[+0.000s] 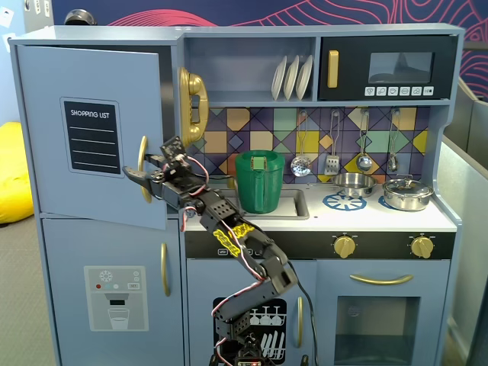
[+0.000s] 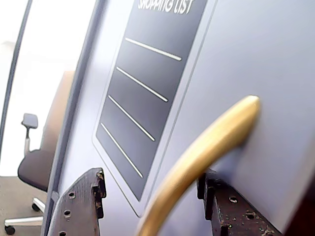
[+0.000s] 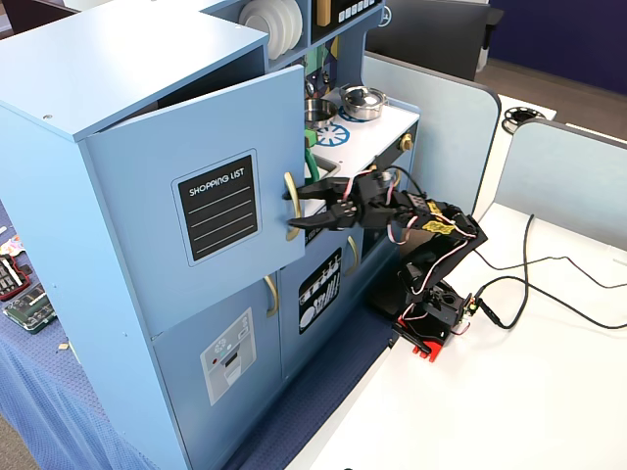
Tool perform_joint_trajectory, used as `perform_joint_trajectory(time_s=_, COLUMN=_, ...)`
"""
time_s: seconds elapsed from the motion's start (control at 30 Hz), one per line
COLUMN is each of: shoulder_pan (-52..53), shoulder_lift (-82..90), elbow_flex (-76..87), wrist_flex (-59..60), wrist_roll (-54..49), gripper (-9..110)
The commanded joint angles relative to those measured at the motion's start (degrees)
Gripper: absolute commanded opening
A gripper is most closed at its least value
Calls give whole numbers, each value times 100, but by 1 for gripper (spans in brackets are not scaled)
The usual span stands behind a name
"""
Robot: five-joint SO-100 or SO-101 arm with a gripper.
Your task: Open the left cabinet door
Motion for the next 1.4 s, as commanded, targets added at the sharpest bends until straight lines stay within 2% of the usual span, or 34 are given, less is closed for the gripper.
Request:
perform_joint_trajectory(time_s=0.0, shoulder_pan=26, shoulder_lift=729, elbow_flex=185, wrist_flex=158, wrist_roll=-35, gripper=17)
perform_joint_trajectory(time_s=0.37, shoulder_pan=1538, shoulder_lift=2083, elbow_flex=703, wrist_flex=1635, wrist_roll=888, gripper=16)
perform_joint_trajectory(time_s=0.5, shoulder_pan=2470, shoulder_lift=1942, elbow_flex=624, wrist_flex=1644, wrist_roll=1652, gripper=15)
perform_joint_trajectory(time_s=0.67, shoulder_pan=2760, shoulder_lift=1380, elbow_flex=536, wrist_flex=1389, wrist_roll=1608, gripper=14)
perform_joint_trajectory(time_s=0.93, shoulder_pan=1556, shoulder_lift=729, elbow_flex=554, wrist_flex=633, wrist_roll=729, gripper=13)
perform_joint_trajectory(time_s=1.13, shoulder_pan=721, shoulder_lift=668, elbow_flex=554, wrist_flex=624, wrist_roll=378, gripper=12)
perform_joint_trajectory(time_s=1.37, shoulder_pan=-773, shoulder_lift=1055, elbow_flex=791, wrist_flex=492, wrist_roll=-88, gripper=11)
